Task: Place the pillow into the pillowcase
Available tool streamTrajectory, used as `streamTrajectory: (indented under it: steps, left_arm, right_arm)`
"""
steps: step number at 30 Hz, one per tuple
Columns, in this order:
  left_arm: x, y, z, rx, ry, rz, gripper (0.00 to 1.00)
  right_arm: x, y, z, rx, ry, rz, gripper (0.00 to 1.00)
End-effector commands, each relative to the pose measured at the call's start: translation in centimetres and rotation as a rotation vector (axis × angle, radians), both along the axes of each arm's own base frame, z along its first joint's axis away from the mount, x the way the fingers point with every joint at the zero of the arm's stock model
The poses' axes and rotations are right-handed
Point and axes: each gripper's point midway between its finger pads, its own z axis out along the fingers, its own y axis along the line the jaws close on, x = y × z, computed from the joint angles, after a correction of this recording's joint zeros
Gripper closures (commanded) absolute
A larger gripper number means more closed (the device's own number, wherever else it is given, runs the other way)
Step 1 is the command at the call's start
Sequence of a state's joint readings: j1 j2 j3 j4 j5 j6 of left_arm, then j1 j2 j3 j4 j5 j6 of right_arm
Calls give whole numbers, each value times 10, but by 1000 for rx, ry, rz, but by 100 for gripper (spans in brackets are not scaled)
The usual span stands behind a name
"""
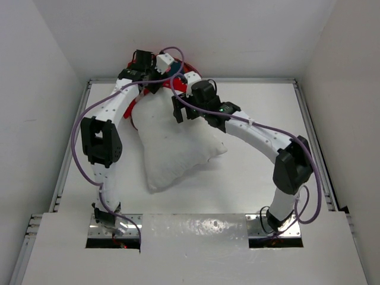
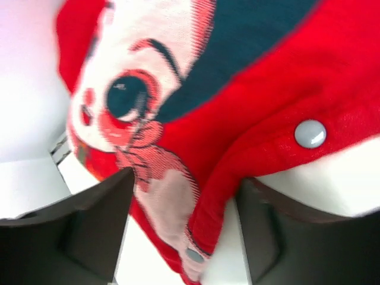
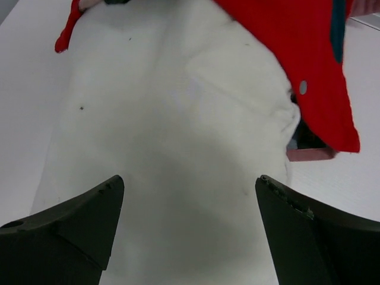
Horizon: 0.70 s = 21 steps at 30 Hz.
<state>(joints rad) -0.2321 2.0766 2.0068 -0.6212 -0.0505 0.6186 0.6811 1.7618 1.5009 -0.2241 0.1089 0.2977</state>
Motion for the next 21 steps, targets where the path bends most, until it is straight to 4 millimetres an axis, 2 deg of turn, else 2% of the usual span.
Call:
streamTrajectory:
  steps: [1,2,3,4,5,6,7,8,9,10,11,12,13,14,15,16,17,18,19,20,21]
  left_arm:
    - [18,20,16,-11,-95,89,39]
    - [15,21,5,-13,-62,84,60]
    - [12,18,3,-22,-45,68,73]
    - [9,11,0,-51,-24,31,89]
    - [3,11,-2,-58,3,19,100]
    - [-4,3,7,-83,8,-27,100]
    - [-10,-12,17,-135,17,-105,100]
    - [-23,-15,18,-152,68,-136,100]
    - [-33,-21,28,-178,84,-175,100]
    - [-55,-38,39,-246,148,-273,100]
    - [-68,-45,44,-272,181,-324,100]
    - [-83,-60,61,-316,181,-439,100]
    - [-97,-63,64,-330,213,-482,100]
    - [-118,-63,61,-342,289,-499,100]
    - [-129,-66,69,-346,290,-544,100]
    - [-138,-65,70,-346,313,-555,100]
    - [-152,-63,74,-358,342,-549,100]
    - [-155,-61,75,-361,348,-537,100]
    - [-162,-60,68,-370,378,-532,100]
    - [-166,-60,67,-372,386,-533,100]
    - [-169,-60,69,-377,381,-538,100]
  right_arm:
    - [5,30,23,68,-63,73,10]
    - [5,37,23,71,-62,87,9]
    - [5,41,16,64,-48,95,7]
    - [5,50,-2,38,-20,112,2]
    - [6,54,-9,27,-11,109,1]
    - [7,59,-19,12,-1,100,1]
    - [4,69,-46,-9,40,83,1]
    - [8,72,-55,-26,42,45,1]
    - [8,78,-65,-34,51,35,1]
    - [13,89,-87,-38,82,12,6]
    - [18,93,-96,-30,100,-14,18]
    - [28,92,-125,-26,152,-68,37]
    - [39,93,-108,19,138,-97,62]
    - [54,101,-108,54,144,-118,88]
    - [66,101,-102,126,174,-130,100]
    - [73,106,-91,185,173,-114,100]
    - [82,113,-60,297,109,-96,100]
    - [87,112,-34,379,50,-101,100]
    - [97,97,-14,454,-22,-192,100]
    - [97,81,34,608,-177,-230,100]
    - [98,68,60,705,-261,-279,100]
